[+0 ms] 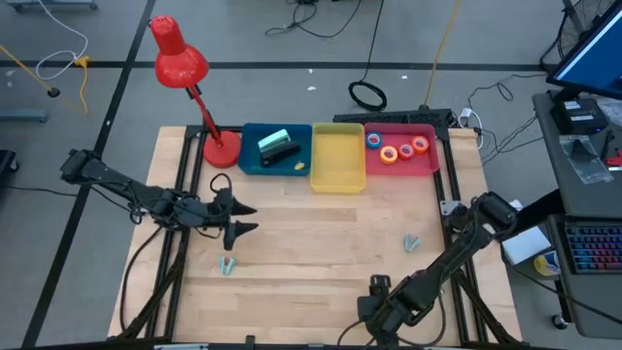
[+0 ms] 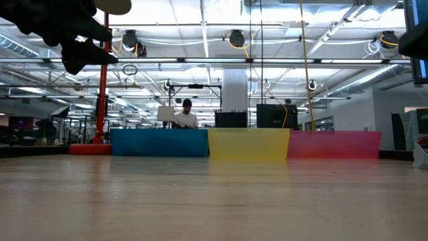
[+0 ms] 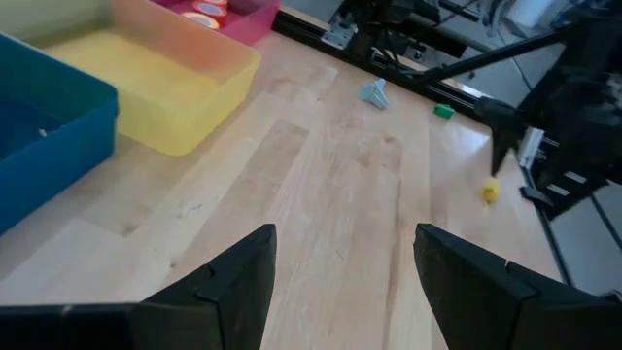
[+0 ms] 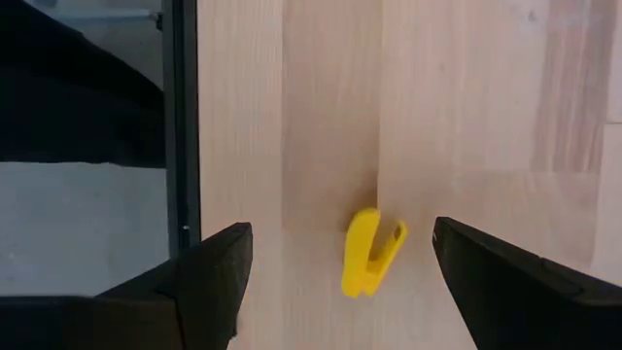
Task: Pick and place Stapler, Stapler remover, tape
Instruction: Put the small yellow stapler into the blue bin
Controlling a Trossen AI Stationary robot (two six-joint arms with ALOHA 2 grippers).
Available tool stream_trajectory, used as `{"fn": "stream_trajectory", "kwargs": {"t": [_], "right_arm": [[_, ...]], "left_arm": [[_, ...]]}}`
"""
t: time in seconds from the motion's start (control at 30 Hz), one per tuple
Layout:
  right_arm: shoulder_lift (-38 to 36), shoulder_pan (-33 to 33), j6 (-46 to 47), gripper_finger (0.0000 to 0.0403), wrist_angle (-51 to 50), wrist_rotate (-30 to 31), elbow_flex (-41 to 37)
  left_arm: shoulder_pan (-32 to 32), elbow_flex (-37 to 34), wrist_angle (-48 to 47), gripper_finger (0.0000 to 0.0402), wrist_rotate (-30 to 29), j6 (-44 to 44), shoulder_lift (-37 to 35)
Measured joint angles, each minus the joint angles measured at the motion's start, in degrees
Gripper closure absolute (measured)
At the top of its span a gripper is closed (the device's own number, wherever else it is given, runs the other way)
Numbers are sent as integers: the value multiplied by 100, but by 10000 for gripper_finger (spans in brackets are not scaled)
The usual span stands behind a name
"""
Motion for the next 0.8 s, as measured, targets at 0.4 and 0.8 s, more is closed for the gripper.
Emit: {"fn": "stream_trajectory", "kwargs": {"t": [0.4, 0.8], "right_arm": [[275, 22, 495, 94, -274, -44, -75], [226, 175, 1480, 112, 332, 75, -798]], "left_arm": [[0, 0, -3, 158, 372, -9, 2], [0, 0, -2, 158, 379, -13, 1]]}}
